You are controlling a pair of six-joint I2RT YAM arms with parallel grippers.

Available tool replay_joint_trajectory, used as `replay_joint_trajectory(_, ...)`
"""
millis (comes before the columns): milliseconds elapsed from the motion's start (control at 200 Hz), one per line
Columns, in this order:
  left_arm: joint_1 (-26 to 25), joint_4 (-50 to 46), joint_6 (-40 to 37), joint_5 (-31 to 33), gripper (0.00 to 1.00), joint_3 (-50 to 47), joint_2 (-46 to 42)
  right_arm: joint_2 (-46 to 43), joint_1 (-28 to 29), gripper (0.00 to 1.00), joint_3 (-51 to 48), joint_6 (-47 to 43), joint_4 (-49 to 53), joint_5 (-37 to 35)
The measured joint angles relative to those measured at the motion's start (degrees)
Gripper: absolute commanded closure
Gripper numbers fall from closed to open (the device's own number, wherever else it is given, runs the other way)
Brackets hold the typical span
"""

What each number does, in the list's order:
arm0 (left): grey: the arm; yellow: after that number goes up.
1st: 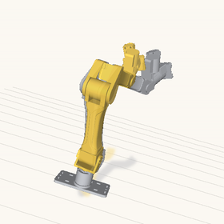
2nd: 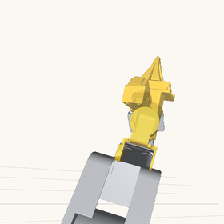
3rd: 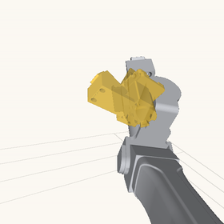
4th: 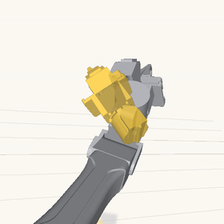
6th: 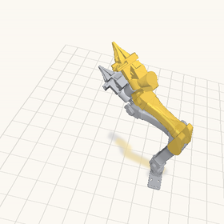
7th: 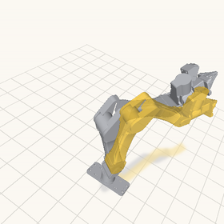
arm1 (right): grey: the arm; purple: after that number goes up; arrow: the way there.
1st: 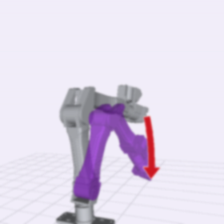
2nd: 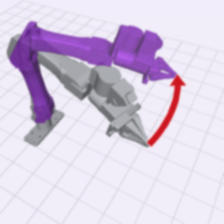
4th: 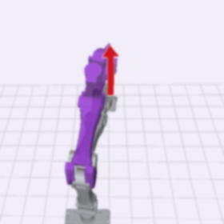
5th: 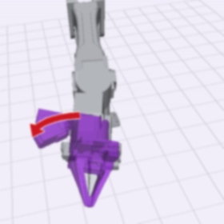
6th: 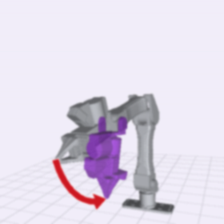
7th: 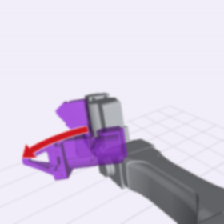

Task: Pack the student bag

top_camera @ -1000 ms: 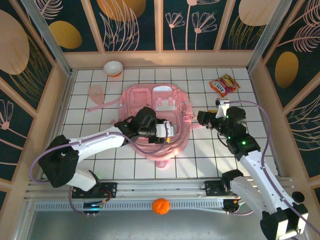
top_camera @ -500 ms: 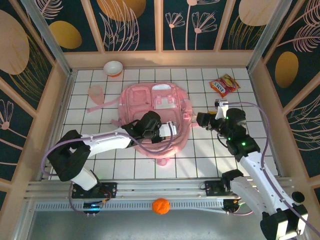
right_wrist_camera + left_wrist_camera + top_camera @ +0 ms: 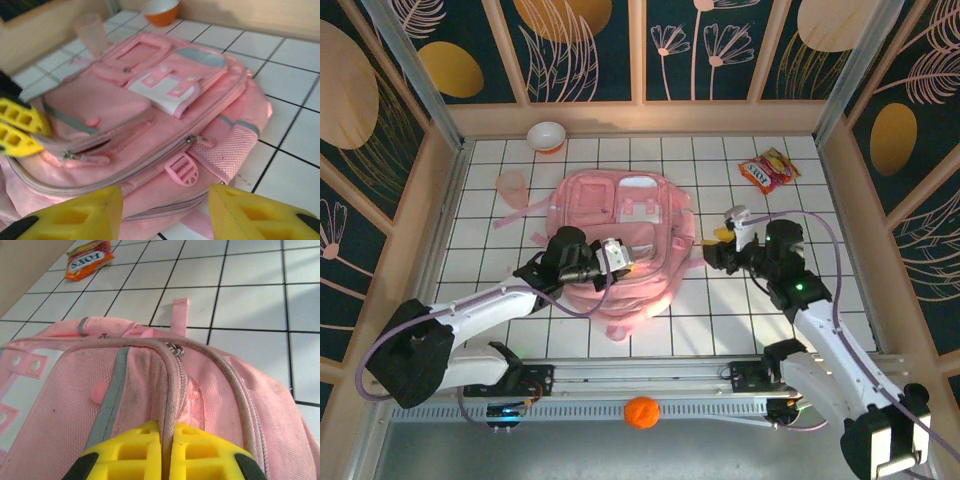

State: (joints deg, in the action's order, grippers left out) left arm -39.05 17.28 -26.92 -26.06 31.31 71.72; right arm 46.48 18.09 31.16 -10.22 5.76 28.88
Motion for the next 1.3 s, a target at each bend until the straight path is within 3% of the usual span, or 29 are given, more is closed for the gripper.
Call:
replay_joint_trajectory(270, 0.92, 2.03, 0.68, -3.93, 1.0, -1.11, -0.66, 10.49, 11.93, 0.5, 0.72, -14.67, -0.9, 1.25)
replay_joint_trajectory(856, 1.25, 2.25, 0.68, -5.07, 1.0, -0.87, -0.76, 22.6, 16.46, 0.56, 2.58, -17.79, -12.46, 3.28)
replay_joint_trajectory(981, 1.22, 2.25, 0.68, -5.53, 1.0, -0.76, -0.74, 23.08, 16.63, 0.64, 2.58, -17.75, -13.35, 3.82)
replay_joint_trajectory(1296, 1.36, 3.37, 1.79, -6.03, 1.0, -0.76, -0.7, 22.69, 17.29, 1.0, 2.54, -14.38, -15.15, 2.62)
